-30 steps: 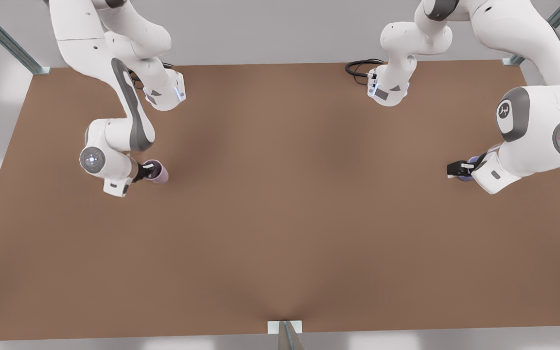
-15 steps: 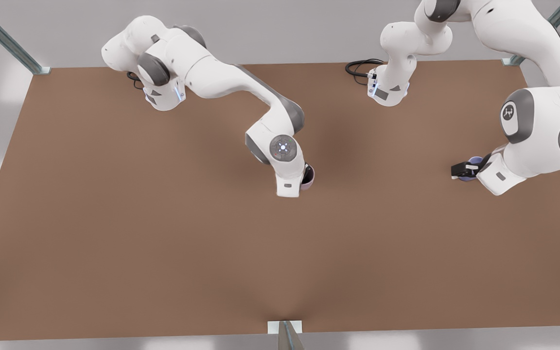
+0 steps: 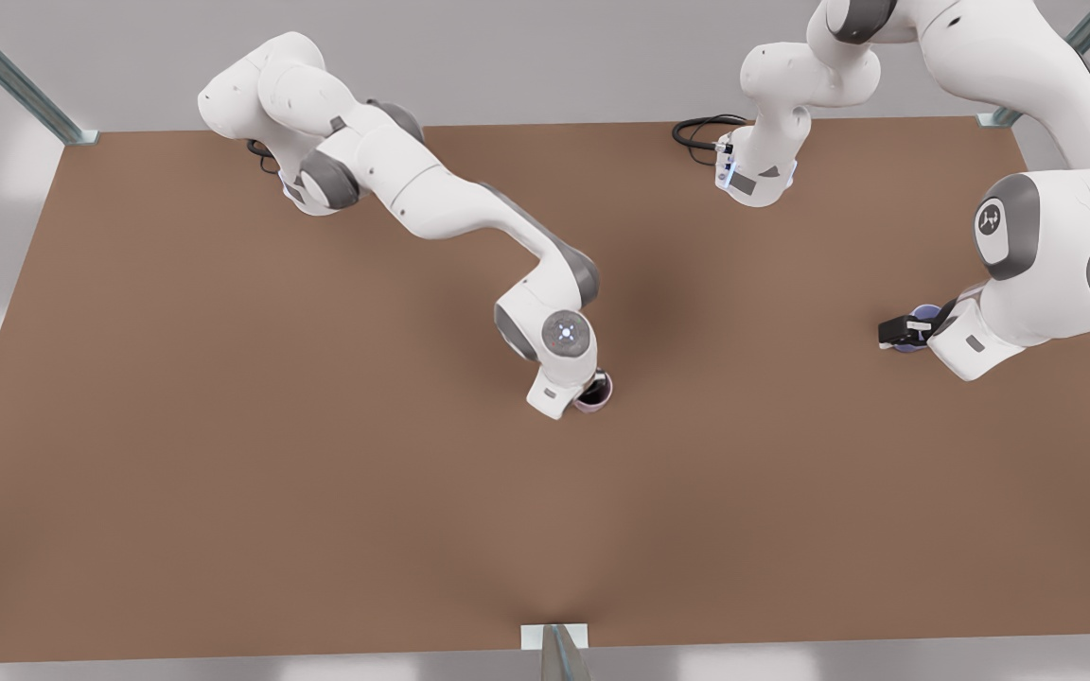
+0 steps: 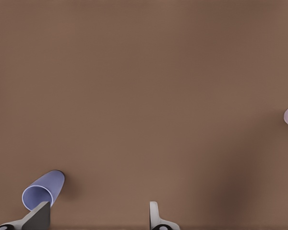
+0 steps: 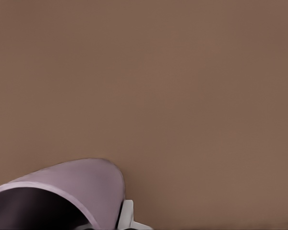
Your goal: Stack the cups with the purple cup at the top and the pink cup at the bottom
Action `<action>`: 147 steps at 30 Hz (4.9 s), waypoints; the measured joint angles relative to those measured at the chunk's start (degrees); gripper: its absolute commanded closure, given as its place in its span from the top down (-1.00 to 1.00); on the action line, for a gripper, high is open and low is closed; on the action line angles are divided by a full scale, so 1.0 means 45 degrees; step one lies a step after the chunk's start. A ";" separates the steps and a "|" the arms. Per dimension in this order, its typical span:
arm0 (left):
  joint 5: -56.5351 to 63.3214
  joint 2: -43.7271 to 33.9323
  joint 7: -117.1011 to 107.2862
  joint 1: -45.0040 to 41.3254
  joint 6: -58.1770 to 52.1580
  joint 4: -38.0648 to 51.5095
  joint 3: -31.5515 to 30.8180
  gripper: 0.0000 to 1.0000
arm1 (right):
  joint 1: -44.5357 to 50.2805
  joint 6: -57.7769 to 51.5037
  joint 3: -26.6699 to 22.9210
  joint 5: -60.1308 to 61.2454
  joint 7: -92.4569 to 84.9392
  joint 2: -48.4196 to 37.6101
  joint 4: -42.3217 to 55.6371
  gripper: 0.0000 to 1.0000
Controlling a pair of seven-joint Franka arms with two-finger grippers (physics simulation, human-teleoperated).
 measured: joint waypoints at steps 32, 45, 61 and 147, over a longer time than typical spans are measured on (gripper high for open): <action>0.0667 -0.1005 0.0360 0.1611 0.8900 -0.9210 0.1915 1.00 | -1.0149 -0.2335 0.0683 -0.2779 -0.0827 -1.2519 -0.9219 1.00; 0.0726 -0.0898 0.1137 0.1618 1.0404 -1.0581 0.2803 1.00 | -1.0530 -0.3010 0.0563 -0.2958 -0.5081 -1.1636 -0.8633 1.00; 0.0774 -0.0154 0.1684 0.1710 1.1086 -1.1121 0.3242 -0.08 | -1.0663 -0.3065 0.0540 -0.2631 -0.7670 -1.1556 -0.8283 1.00; 0.2129 0.5563 -1.5777 -0.5117 0.5848 0.1445 -0.5034 -0.57 | -1.0749 -0.2935 0.0520 -0.2296 -0.8642 -1.1136 -0.7847 1.00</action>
